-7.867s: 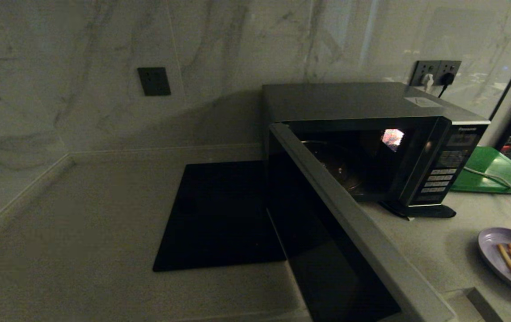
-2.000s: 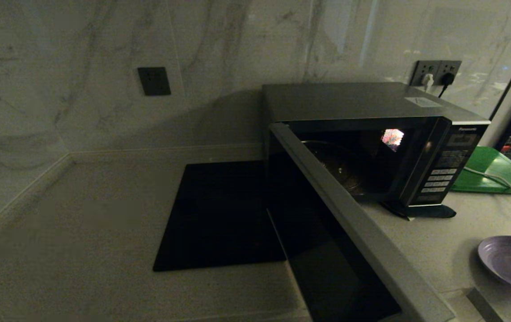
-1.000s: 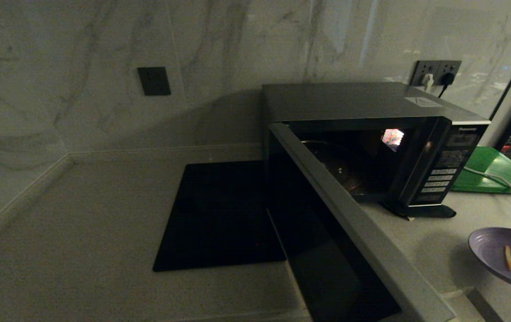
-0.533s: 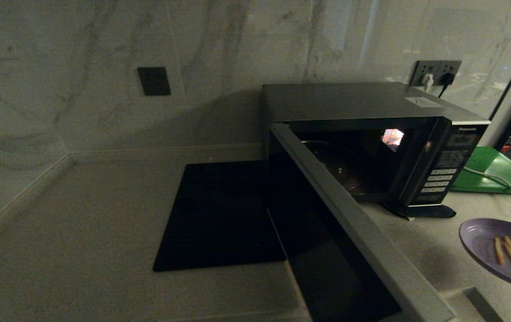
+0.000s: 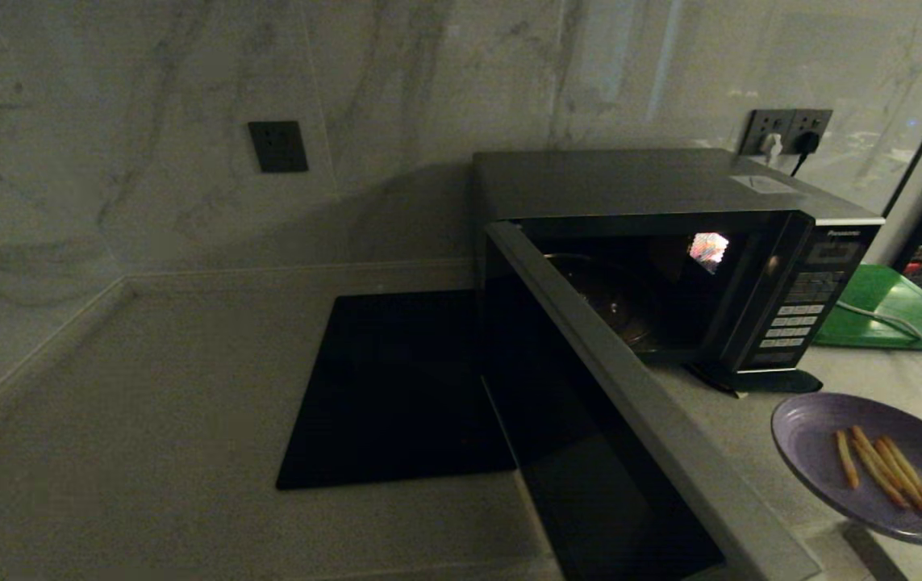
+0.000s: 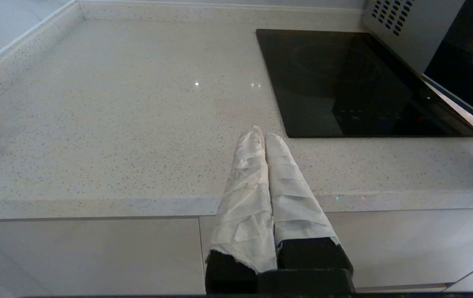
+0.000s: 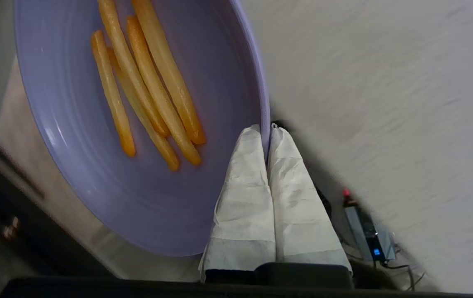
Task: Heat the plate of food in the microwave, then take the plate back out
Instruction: Put the plate in the microwave oven
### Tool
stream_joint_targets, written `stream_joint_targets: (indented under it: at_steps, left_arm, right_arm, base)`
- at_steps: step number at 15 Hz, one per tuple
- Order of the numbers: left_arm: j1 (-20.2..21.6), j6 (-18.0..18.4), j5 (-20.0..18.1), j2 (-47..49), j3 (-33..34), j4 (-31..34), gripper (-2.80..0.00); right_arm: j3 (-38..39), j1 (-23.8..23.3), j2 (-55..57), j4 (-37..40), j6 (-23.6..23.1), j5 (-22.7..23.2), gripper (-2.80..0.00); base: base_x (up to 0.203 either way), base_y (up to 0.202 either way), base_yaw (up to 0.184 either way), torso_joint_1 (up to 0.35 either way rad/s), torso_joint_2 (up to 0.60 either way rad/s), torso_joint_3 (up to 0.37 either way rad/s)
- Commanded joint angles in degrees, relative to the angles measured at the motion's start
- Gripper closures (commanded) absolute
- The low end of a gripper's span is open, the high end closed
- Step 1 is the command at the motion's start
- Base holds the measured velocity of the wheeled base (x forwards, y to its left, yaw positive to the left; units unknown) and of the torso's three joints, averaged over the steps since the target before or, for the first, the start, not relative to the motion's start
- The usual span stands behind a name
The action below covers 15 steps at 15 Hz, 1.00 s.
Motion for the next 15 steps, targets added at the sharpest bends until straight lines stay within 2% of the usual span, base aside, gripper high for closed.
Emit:
stream_joint_targets:
  at_steps: [1,9,13,15]
  left_arm:
    - [0.01,-0.02,-0.01,-0.01,0.00,-0.02,0.00]
    - [0.01,-0.05,0.06,-0.01,0.00,-0.02,0.00]
    - [0.01,-0.02,-0.01,-0.01,0.00,-0.02,0.00]
    - [0.01,-0.02,0.05,-0.01,0.00,-0.02,0.00]
  right_arm:
    - [1.42,4.81,-3.76,0.15,2.87,0.10,0.00]
    - [-1.27,25.02,-4.72,0.06,17.55,-0.64,0.00]
    - [-7.51,32.91,-0.35,-0.59,23.58,-3.64,0.00]
    - [-8.51,36.11,2.43,-4.83,26.26,-6.15,0.00]
  base:
    - [0.000,0.000,0.000,0.000,0.00,0.000]
    - [0.000,0.000,0.000,0.000,0.00,0.000]
    - [0.000,0.000,0.000,0.000,0.00,0.000]
    - [0.000,0.000,0.000,0.000,0.00,0.000]
